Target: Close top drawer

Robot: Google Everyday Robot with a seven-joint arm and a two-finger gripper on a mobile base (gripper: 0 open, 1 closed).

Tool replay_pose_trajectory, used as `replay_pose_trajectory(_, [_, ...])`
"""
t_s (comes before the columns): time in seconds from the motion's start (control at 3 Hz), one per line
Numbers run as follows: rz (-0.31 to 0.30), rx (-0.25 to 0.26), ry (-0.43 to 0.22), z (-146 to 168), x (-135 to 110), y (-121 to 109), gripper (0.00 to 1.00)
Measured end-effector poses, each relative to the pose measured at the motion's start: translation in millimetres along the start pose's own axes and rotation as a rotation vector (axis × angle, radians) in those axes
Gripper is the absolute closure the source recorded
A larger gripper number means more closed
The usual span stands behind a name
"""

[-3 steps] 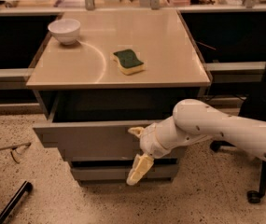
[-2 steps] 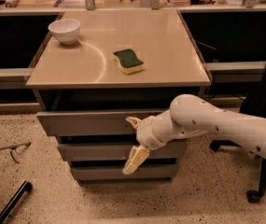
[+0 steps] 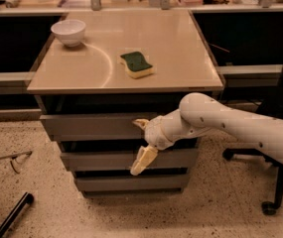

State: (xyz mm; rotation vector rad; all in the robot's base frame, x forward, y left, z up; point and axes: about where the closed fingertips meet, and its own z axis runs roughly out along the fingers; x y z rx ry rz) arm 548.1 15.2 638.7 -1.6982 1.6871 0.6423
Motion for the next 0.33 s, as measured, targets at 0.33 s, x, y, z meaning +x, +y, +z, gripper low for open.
replay_pose_trajectory(0.33, [0.0,0.0,0.0,0.0,0.0,0.0,0.0])
